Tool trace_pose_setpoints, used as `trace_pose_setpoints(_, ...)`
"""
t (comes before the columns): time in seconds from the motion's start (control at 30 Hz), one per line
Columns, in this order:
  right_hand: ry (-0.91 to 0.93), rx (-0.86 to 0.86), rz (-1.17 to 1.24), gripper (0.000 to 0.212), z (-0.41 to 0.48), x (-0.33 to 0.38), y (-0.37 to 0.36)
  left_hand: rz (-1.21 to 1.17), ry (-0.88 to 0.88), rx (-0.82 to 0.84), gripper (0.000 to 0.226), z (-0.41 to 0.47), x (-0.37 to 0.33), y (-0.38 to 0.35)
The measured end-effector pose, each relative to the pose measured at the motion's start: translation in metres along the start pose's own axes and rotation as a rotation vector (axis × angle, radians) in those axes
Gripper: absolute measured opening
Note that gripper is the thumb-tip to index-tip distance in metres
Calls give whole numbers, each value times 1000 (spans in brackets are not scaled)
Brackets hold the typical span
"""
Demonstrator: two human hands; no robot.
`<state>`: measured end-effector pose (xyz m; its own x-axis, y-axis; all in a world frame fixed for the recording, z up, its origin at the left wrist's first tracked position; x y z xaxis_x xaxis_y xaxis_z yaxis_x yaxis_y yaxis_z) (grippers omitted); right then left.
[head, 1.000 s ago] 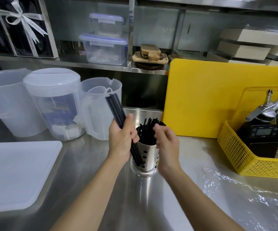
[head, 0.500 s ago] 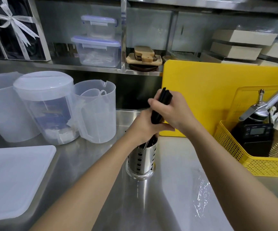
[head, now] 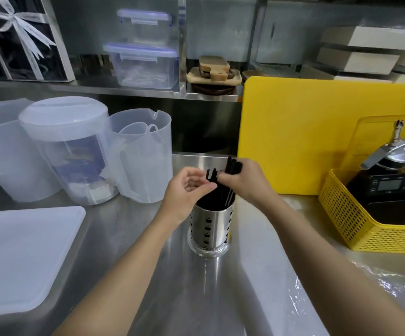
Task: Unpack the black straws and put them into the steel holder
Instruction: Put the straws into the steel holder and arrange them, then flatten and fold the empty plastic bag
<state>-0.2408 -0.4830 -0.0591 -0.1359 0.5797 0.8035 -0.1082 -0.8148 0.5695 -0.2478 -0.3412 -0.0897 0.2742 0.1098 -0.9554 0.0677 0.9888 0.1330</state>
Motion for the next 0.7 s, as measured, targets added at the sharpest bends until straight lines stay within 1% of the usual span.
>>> trace_pose_setpoints(0.07, -27, 190, -132, 16, -3, -13, -24, 100, -12, 39, 23, -3, 6, -2)
trace_pose_setpoints(0.1, -14, 245, -175, 17, -5, -16, -32, 152, -17, 78, 21, -5, 9, -4)
trace_pose_setpoints(0.13, -4, 256, -185, 21, -6, -18, -35, 206, -17, 121, 20, -7, 10, -7)
trace_pose_setpoints(0.2, -4, 203, -137, 22, -6, -21, -31, 305, -9, 196, 23, -12, 12, -11)
trace_pose_setpoints(0.27, 5, 133, -123, 41, -6, -22, -21, 373, -28, 208, 31, -16, 10, -12)
trace_pose_setpoints(0.3, 19, 102, -119, 45, -8, -22, -15, 414, -61, 194, 35, -17, 7, -12)
trace_pose_setpoints(0.37, 51, 50, -56, 43, -13, -21, 1, 516, -132, 160, 44, -19, -4, -14)
trace_pose_setpoints(0.43, 43, 1, -16, 40, -21, -26, 21, 582, -200, 125, 50, -21, -20, -19)
trace_pose_setpoints(0.57, -27, -96, -35, 44, -47, -49, 66, 640, -437, 120, 55, -36, -66, -56)
trace_pose_setpoints(0.6, -49, -113, -43, 46, -57, -58, 78, 641, -445, 146, 57, -42, -70, -69)
trace_pose_setpoints(0.7, -144, -125, -96, 55, -90, -93, 107, 647, -356, 304, 63, -62, -56, -114)
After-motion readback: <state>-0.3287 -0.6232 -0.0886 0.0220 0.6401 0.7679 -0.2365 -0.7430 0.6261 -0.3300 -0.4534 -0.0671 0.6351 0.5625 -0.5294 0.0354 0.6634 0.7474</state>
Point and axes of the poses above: each hand's wrist, its own z-axis towards the middle knuckle, its own y-axis out of the back of the hand, x = y × z, the point moved 8 cm from there along z, towards the middle knuckle, and after that the axes turned 1 degree about -x, right-handed, at the moved point
